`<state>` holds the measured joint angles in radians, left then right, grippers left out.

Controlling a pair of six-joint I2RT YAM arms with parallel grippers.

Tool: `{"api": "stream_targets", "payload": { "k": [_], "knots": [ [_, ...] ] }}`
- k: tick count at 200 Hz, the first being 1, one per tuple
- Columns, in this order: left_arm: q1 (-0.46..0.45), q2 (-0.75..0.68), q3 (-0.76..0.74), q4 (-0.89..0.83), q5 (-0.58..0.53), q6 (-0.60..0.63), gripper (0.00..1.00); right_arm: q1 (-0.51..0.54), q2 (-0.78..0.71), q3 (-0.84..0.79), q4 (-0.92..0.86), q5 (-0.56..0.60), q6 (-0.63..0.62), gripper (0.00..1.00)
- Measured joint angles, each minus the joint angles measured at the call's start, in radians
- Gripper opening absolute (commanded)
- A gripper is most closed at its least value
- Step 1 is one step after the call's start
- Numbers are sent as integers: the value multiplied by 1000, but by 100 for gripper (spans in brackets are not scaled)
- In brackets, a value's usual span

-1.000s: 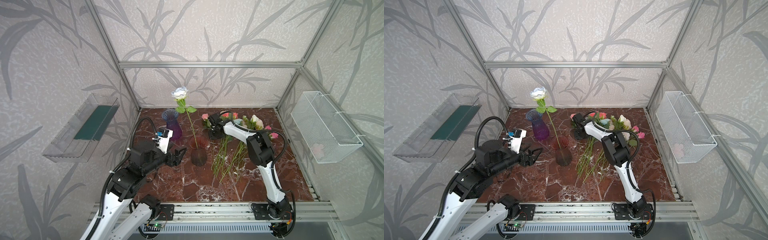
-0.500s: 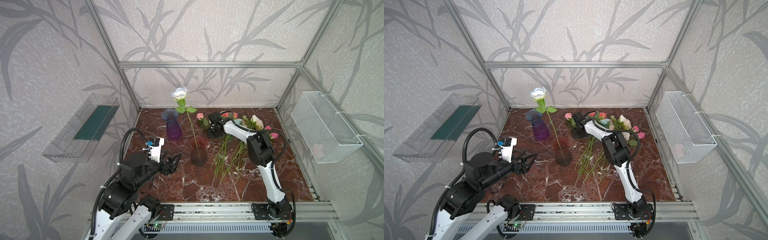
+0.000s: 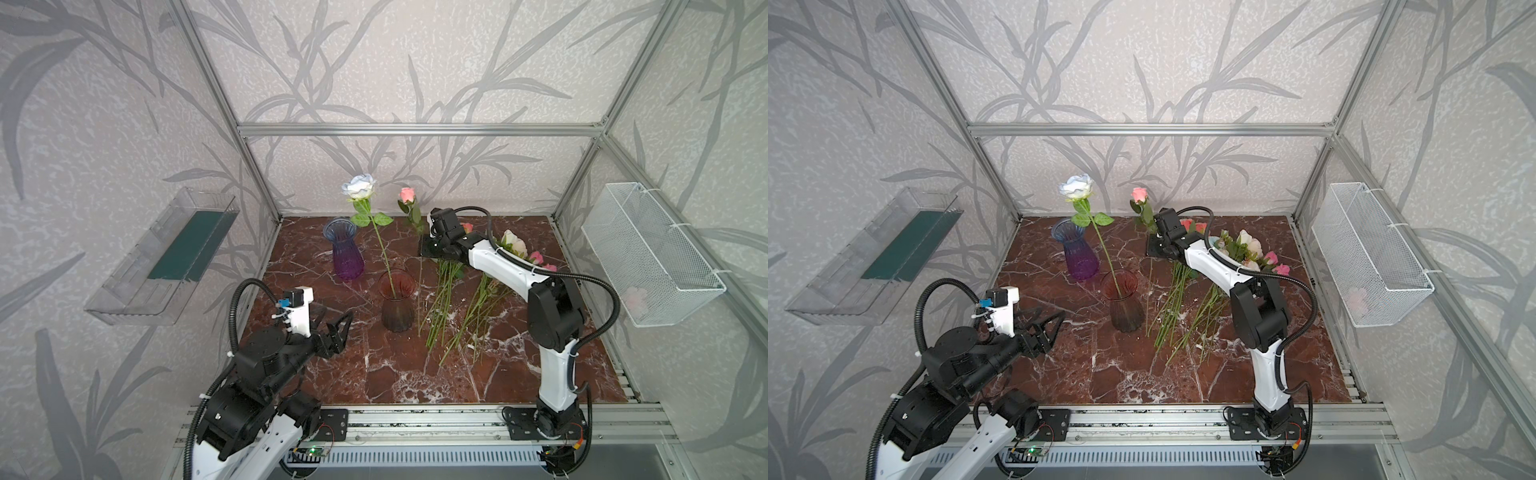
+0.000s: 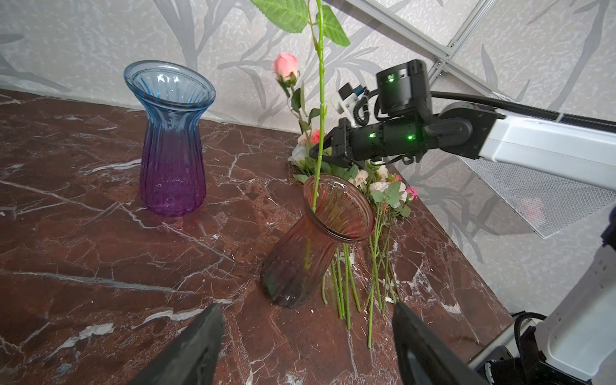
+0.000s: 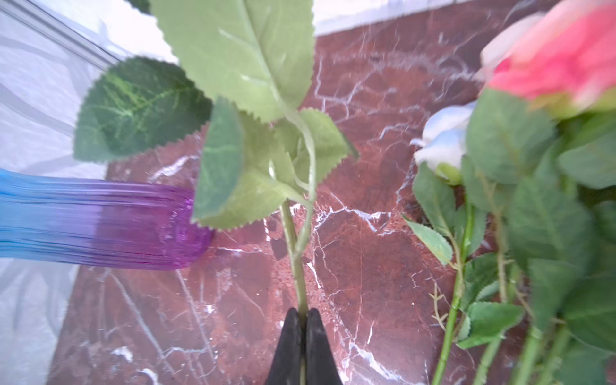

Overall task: Arrange the flowers into the vase
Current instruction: 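Grasp and lift a pink rose with the right gripper while the left gripper withdraws, then carry the pink rose over the pink vase and lower its stem in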

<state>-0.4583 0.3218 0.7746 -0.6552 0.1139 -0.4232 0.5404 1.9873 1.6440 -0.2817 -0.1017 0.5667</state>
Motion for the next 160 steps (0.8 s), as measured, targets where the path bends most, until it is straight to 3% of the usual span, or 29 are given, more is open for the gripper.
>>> {"api": "stream_targets", "payload": {
  "k": [91, 130, 160],
  "knots": [
    [0, -5, -93, 96, -32, -94, 80, -12, -393, -299, 341, 56, 12, 0],
    [0, -19, -204, 127, -98, -210, 79, 24, -554, -317, 431, 135, -64, 0],
    [0, -19, -266, 144, -114, -271, 78, 58, -590, -266, 448, 173, -134, 0]
  ]
}}
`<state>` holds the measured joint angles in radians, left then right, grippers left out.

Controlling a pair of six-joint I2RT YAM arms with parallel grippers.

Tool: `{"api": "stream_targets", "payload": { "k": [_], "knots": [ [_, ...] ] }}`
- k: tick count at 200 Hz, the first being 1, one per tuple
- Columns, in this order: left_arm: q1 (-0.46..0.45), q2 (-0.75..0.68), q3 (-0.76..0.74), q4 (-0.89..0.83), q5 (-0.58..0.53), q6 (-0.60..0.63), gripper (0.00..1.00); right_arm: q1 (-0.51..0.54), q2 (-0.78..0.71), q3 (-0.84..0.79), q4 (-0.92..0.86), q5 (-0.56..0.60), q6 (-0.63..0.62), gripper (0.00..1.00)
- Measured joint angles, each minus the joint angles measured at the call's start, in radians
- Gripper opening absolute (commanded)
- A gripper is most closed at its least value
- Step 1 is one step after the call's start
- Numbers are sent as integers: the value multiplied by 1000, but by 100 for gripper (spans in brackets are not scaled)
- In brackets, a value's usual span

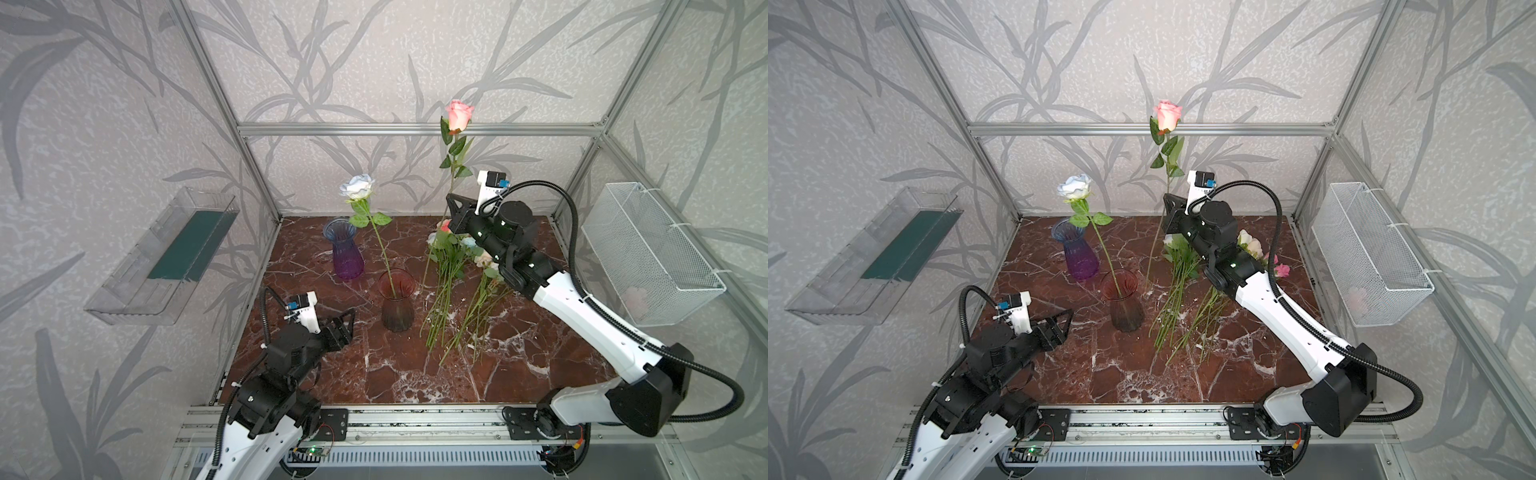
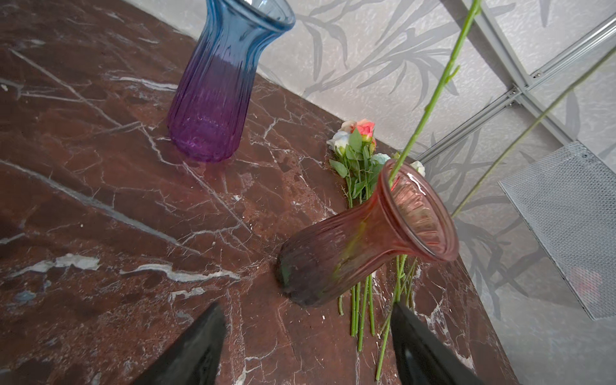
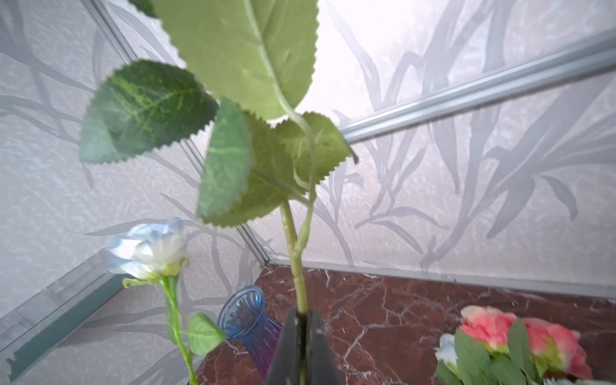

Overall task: Arrange the flowers into the vase
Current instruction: 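Carry the pink rose over the pink vase and lower its stem in, then open the right gripper and move it back to the flower pile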

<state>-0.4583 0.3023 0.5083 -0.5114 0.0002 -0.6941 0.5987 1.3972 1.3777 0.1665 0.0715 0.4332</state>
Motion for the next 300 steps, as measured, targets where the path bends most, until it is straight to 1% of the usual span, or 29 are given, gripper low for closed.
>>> {"api": "stream_targets", "payload": {
  "k": [42, 83, 119, 140, 162, 177, 188, 211, 226, 232, 249, 265, 300],
  "knots": [
    [0, 7, -99, 69, 21, -53, 78, 47, 9, 71, 11, 9, -43, 0],
    [0, 72, -111, 120, 59, -65, 77, 93, 34, 83, 16, 16, -79, 0],
    [0, 105, -140, 189, 90, -77, 77, 113, 58, 83, 25, 16, -87, 0],
    [0, 119, -153, 210, 100, -84, 77, 131, 64, 60, 51, 18, -89, 0],
    [0, 132, -161, 245, 106, -89, 77, 177, 63, -12, 88, 22, -95, 0],
    [0, 151, -172, 283, 108, -96, 77, 209, 63, -81, 105, 27, -97, 4],
    [0, 166, -186, 304, 109, -103, 77, 232, 63, -135, 115, 39, -101, 10],
    [-1, 187, -222, 348, 115, -119, 77, 267, 59, -228, 119, 64, -103, 19],
    [-2, 205, -230, 363, 123, -124, 78, 277, 58, -249, 105, 74, -96, 30],
    [-2, 212, -230, 370, 126, -126, 78, 277, 56, -250, 98, 79, -89, 32],
    [-3, 235, -230, 393, 135, -126, 78, 277, 40, -251, 88, 97, -86, 35],
    [-3, 264, -229, 409, 147, -125, 77, 277, 13, -251, 78, 113, -85, 35],
    [-7, 331, -230, 449, 183, -113, 77, 277, -85, -263, 53, 150, -87, 38]
  ]
}}
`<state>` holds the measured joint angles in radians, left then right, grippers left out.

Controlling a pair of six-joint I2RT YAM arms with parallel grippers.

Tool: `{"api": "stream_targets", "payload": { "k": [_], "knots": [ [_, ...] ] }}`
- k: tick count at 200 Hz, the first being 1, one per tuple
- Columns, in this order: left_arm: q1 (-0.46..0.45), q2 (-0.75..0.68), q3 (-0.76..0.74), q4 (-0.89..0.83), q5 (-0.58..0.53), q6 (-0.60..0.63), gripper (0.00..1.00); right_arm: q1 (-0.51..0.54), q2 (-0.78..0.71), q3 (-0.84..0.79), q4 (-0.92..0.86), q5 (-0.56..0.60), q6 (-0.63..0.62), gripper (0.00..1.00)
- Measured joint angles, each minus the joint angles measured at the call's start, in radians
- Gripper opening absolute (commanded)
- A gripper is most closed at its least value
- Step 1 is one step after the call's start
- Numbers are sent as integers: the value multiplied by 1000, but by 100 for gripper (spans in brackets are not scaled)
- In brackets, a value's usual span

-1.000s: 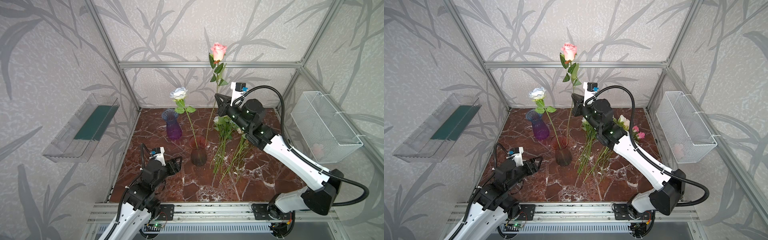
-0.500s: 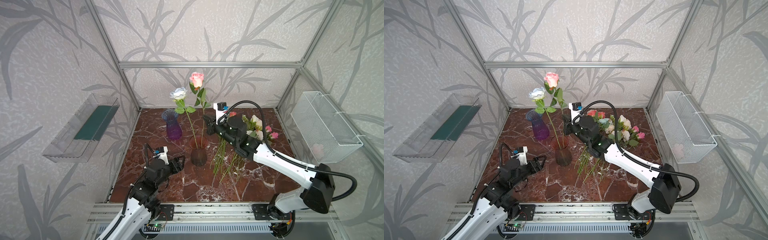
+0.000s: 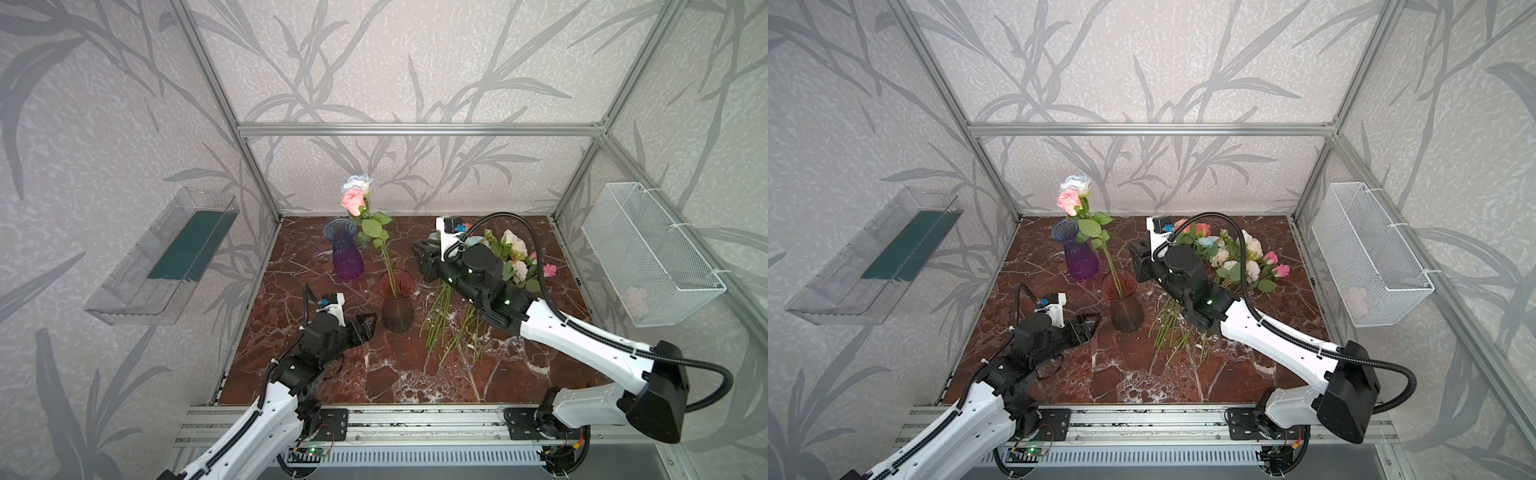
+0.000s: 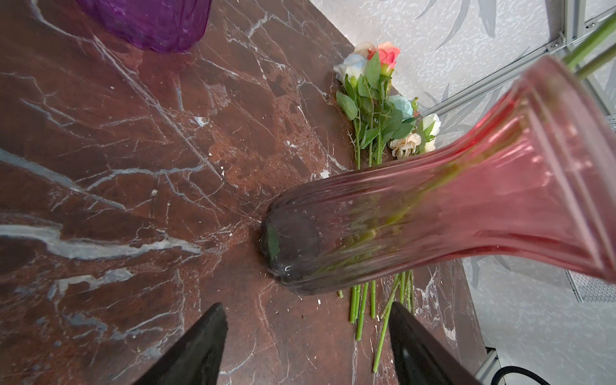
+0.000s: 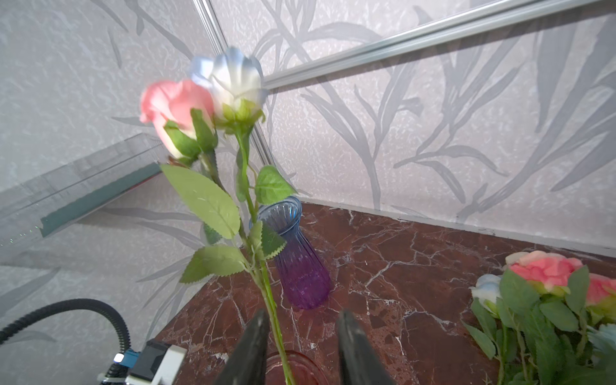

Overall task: Arrange the flowers into the vase
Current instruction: 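Open the right gripper and move it back to the flower pile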

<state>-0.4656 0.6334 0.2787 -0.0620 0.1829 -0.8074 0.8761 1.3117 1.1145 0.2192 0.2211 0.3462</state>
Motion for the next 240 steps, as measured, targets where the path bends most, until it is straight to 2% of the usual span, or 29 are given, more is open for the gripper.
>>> {"api": "stream_targets", "payload": {
  "k": [35, 75, 98, 116, 145, 168, 207, 240],
  "knots": [
    [-18, 31, -42, 89, 29, 5, 78, -58, -97, -9, -100, 23, 13, 38],
    [-31, 7, -79, 116, 40, 7, 77, -331, -120, -25, -344, -16, 108, 36],
    [-32, -97, -66, 64, 24, 5, 77, -487, -126, -102, -441, -69, 159, 32],
    [-33, -189, -30, -6, 0, 3, 76, -562, -108, -149, -517, -114, 187, 29],
    [-33, -305, 52, -97, -32, 4, 76, -583, -11, -157, -560, -189, 206, 27],
    [-33, -325, 80, -120, -32, 0, 77, -583, 100, -153, -563, -227, 219, 28],
    [-33, -262, 80, -140, -2, -27, 77, -587, 273, -119, -589, -283, 286, 32],
    [-33, -168, 80, -113, 40, -41, 76, -588, 343, -109, -591, -317, 343, 32]
  ]
}}
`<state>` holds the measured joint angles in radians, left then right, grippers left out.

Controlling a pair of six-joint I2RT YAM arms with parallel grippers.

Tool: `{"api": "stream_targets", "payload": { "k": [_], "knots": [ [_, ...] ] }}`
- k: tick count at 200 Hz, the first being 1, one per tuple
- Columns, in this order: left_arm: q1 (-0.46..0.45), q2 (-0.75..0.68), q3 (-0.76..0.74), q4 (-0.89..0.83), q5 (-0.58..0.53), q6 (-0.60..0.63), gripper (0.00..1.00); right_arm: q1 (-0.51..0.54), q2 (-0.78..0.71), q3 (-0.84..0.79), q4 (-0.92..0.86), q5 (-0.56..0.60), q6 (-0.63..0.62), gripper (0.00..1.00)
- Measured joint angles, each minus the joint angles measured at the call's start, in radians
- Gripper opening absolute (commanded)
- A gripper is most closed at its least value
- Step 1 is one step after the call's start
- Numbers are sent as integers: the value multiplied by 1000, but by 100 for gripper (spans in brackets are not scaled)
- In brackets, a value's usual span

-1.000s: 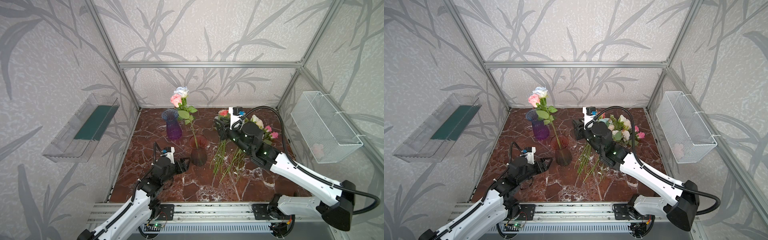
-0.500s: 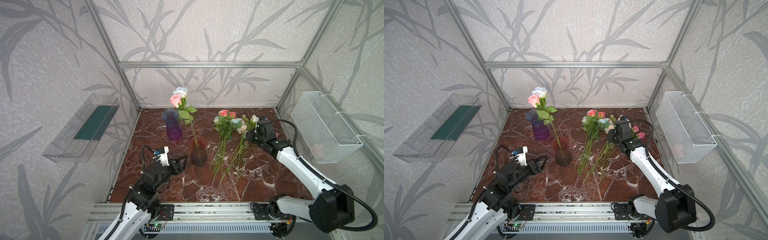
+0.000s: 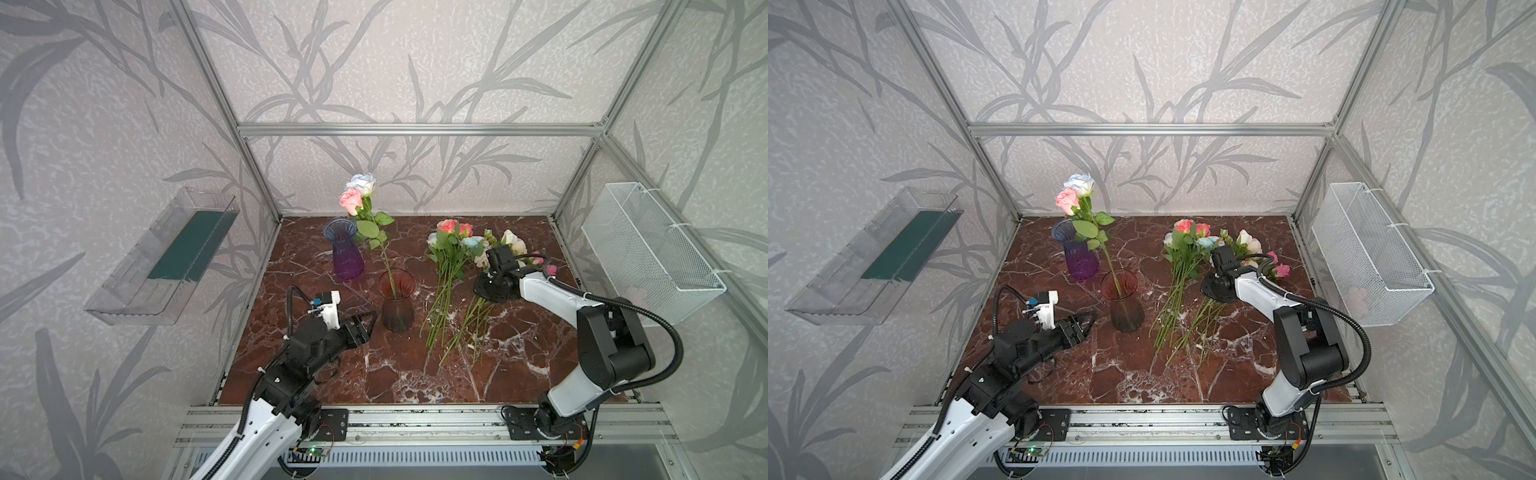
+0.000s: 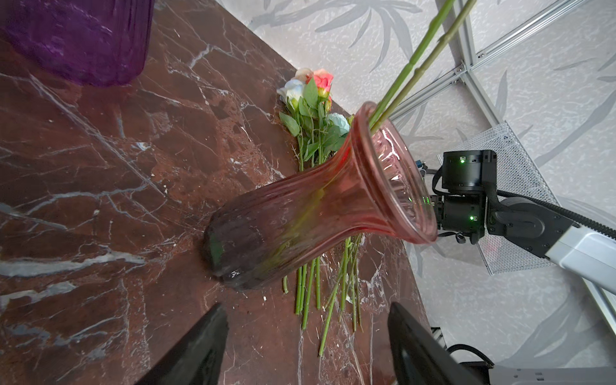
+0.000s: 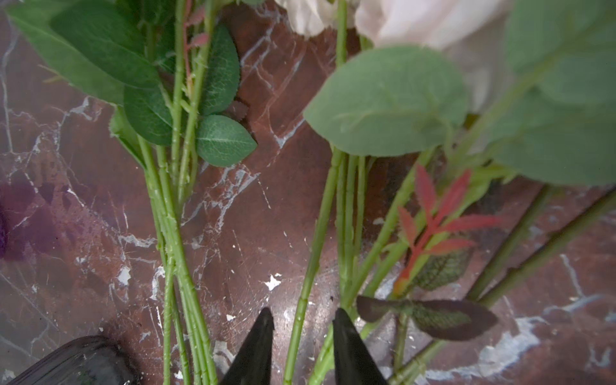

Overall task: Arrange the flowers into the vase
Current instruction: 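Open the right gripper and move it back to the flower pile, then grasp a cream rose stem in the pile with the right gripper and lift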

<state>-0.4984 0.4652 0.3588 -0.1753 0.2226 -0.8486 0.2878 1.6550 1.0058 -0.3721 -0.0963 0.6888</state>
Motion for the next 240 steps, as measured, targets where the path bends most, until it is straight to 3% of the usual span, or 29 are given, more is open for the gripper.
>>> {"api": "stream_targets", "payload": {
  "k": [63, 101, 120, 240],
  "knots": [
    [0, 110, 34, 64, 53, -1, 76, -12, 137, 82, 3, -37, 42, 28],
    [0, 58, 34, 63, 51, -1, 76, -14, 163, 85, 3, -48, 56, 6],
    [0, 37, 34, 63, 48, -1, 77, -15, 158, 85, 8, -63, 68, 2],
    [0, 25, 83, 16, 51, 26, 77, 34, -105, 192, 32, -125, 77, 0]
  ]
}}
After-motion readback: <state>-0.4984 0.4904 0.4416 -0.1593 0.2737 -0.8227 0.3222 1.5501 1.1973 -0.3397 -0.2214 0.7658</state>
